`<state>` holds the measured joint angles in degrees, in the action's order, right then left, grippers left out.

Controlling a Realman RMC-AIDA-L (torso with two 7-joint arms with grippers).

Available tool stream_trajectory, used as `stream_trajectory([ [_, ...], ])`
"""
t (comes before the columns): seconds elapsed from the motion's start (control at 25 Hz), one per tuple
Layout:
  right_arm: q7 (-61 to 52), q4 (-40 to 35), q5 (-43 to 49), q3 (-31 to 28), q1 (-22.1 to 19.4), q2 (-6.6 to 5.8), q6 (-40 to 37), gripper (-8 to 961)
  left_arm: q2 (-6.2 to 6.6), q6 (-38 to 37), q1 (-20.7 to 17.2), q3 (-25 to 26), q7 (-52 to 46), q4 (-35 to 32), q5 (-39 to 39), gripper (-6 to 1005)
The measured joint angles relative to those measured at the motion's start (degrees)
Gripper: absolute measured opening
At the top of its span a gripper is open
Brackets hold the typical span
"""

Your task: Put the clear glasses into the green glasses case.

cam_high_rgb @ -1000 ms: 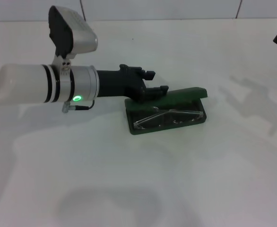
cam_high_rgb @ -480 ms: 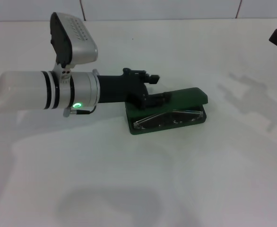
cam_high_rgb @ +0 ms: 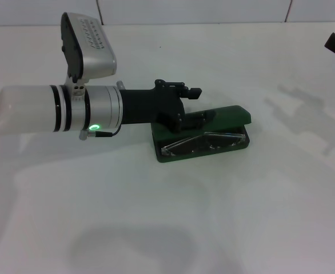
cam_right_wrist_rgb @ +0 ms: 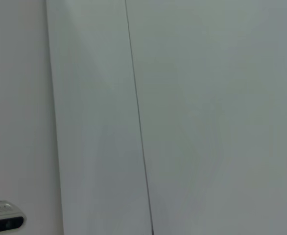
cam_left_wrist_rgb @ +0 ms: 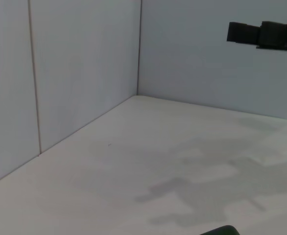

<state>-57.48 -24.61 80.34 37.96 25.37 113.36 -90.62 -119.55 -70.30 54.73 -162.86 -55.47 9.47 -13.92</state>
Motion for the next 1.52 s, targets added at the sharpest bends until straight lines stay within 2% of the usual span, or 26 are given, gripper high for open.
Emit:
stream_trajectory([
  [0.4,0.07,0.00,0.54,0.00,0.30,0.03,0.52,557,-0.13,3.36,-0.25,0.05,-0.18,-0.49,-0.96,608],
  [0.64,0.09,0.00,1.17,0.00,0.60,0.27,0.91,565,-0.23,8.17,0.22,0.03,-1.19,-3.16,4.27,608],
  [0.88,0.09,0.00,1.18,0.00,0.30,0.28,0.63,573,-0.10,6.82,-0.14,0.19,-1.28,-3.49,4.49,609],
  [1.08,-0.13,-0.14,1.69,1.71,0.60,-0.04,-0.11,579,0.53,-9.80,-2.85,0.24,3.85,-1.26,-5.39,608],
  [1.24,-2.32,-1.77,1.88,10.15,1.61,-1.34,-3.17,585,1.90,-22.46,-5.22,0.15,3.84,-0.30,-10.77,608],
  [1.4,-5.29,-2.74,2.18,19.09,3.80,-2.46,-6.24,590,3.65,-28.24,-8.31,0.11,4.22,0.12,-12.21,643],
  [1.52,-5.49,-2.83,4.65,21.98,5.67,-2.12,-6.76,594,3.96,-29.86,-10.51,-0.01,6.46,0.55,-11.07,694],
])
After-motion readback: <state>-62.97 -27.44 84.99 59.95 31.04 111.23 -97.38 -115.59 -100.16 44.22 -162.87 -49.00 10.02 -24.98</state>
